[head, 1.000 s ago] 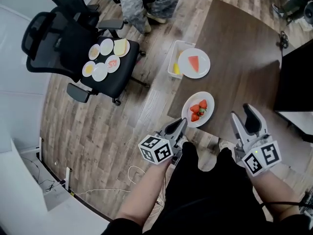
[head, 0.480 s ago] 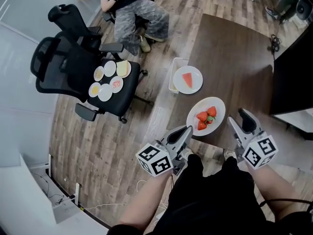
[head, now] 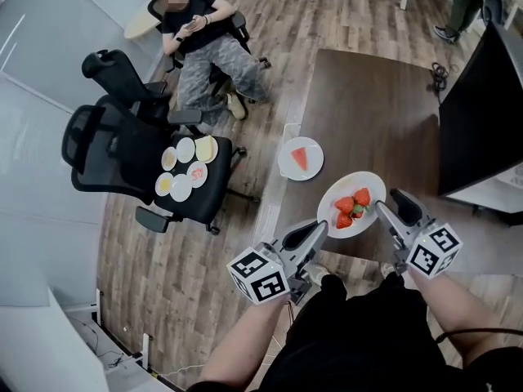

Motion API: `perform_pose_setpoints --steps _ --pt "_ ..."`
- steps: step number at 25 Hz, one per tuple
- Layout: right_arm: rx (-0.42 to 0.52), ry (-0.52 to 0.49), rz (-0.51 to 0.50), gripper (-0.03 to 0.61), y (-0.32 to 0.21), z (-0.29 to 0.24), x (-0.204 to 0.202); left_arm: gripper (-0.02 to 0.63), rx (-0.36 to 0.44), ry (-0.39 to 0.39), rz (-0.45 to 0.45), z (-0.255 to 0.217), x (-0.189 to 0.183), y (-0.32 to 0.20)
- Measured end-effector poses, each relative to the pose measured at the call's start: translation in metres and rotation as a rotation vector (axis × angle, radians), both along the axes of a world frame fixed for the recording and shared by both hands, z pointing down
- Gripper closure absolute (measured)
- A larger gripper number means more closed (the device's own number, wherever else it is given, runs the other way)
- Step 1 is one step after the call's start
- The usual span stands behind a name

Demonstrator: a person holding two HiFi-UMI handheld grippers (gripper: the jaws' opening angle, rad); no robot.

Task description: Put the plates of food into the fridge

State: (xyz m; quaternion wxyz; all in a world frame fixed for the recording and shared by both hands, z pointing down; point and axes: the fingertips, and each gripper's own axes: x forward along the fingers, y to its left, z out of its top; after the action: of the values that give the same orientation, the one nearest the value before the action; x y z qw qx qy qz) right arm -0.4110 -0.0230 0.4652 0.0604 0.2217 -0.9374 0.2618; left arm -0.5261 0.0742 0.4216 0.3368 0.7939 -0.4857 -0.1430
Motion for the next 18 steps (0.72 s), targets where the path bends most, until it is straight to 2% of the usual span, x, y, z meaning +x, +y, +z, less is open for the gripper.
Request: perform_pose_setpoints --steps 7,12,18 --pt "-0.029 -0.136 -0.021 0.358 -0.017 -0.021 0.039 0.601 0.006 0.005 0.099 -0.019 0.042 -0.029" --pt "0.0 -0.151 -0.024 0.471 -0.017 -0.033 0.05 0.601 0.002 0.012 0.16 -0.023 0.055 -0.043" --pt "-0.035 -0.178 0.018 0.494 -0.021 -0.039 0.069 0.601 -0.016 0.009 0.216 -0.023 0.069 -0.057"
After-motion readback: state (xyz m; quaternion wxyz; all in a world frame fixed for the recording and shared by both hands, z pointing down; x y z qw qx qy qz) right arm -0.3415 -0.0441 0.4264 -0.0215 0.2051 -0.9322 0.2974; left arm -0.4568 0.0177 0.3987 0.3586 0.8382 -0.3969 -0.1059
